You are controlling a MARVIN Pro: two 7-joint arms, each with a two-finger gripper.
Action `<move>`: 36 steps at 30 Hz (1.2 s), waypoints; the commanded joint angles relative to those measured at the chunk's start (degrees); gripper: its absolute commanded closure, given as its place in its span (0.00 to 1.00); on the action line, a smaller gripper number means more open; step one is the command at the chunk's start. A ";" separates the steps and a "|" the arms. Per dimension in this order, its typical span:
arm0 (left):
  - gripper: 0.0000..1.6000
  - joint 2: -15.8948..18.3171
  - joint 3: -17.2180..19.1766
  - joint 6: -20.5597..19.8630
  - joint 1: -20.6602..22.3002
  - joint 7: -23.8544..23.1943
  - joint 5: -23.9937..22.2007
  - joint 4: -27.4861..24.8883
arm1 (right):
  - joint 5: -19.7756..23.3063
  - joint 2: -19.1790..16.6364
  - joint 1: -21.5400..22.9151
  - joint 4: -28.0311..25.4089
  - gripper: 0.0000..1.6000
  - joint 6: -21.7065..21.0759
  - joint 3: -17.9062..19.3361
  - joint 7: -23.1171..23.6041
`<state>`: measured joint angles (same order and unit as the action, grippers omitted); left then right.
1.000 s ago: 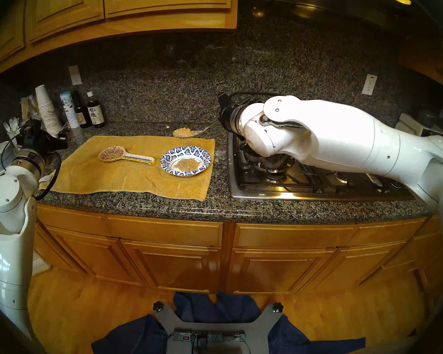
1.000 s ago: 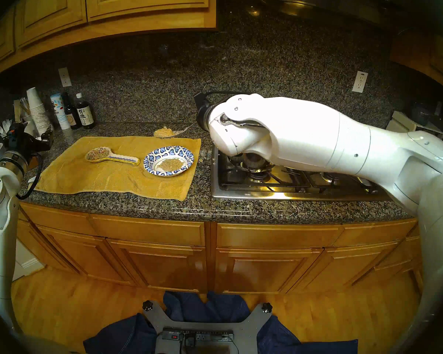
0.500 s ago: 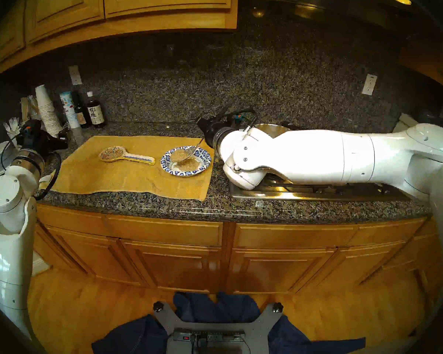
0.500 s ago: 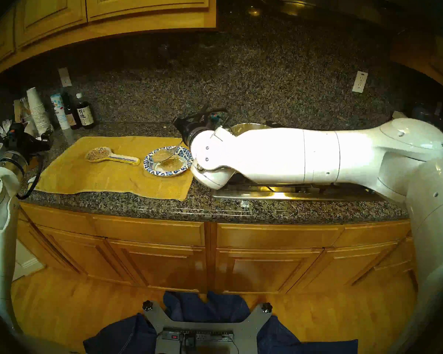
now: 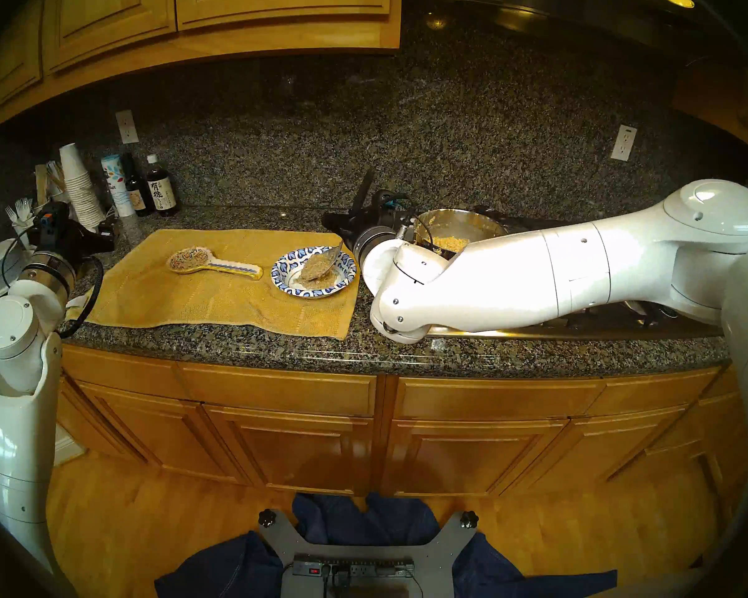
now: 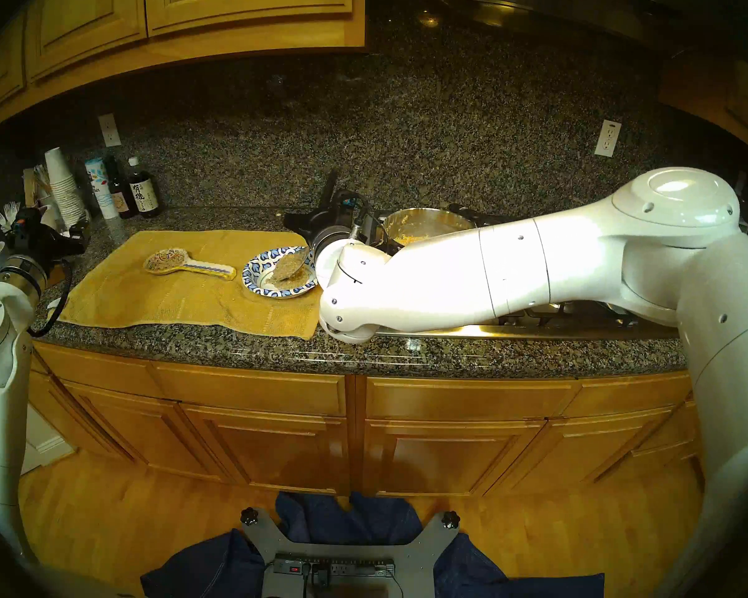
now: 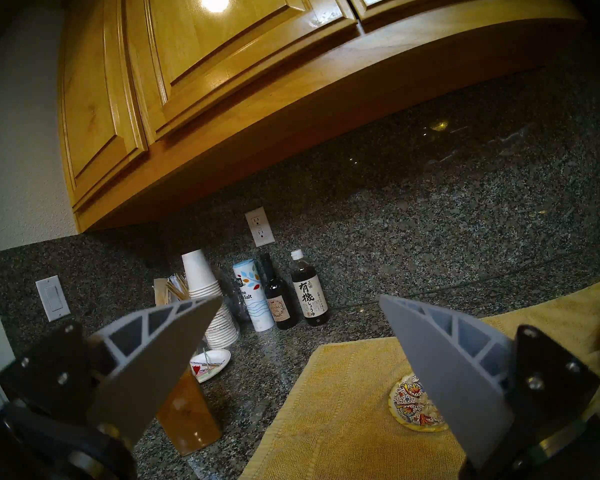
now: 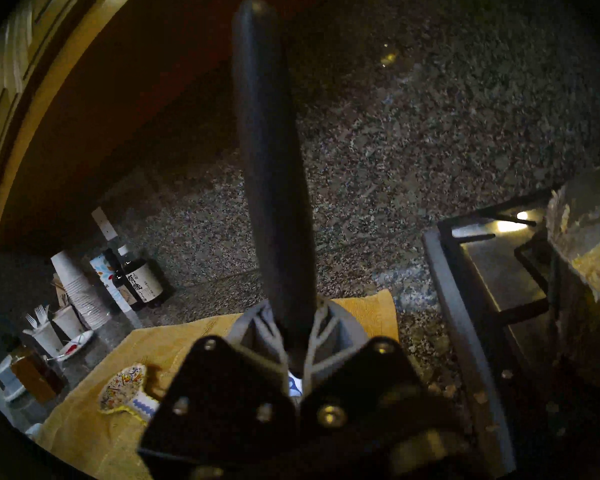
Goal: Scoop oatmeal into bowl
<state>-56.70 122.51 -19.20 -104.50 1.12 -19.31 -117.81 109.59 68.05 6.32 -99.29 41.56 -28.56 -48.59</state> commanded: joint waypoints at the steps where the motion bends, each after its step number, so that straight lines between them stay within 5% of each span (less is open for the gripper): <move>1: 0.00 0.76 0.66 0.66 1.04 0.03 0.09 -1.33 | -10.63 4.42 6.41 1.94 1.00 0.56 -3.34 -1.63; 24: 0.00 0.79 0.52 0.51 0.98 0.22 0.02 -1.22 | -40.81 12.40 12.17 10.25 1.00 -4.94 -22.97 -7.35; 36: 0.00 0.85 0.52 0.56 0.98 0.31 -0.01 -1.28 | -56.20 14.25 15.18 14.15 1.00 -7.20 -28.09 -13.48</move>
<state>-56.64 122.29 -19.29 -104.59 1.40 -19.41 -117.77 61.27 81.44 16.60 -88.10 34.89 -56.56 -57.27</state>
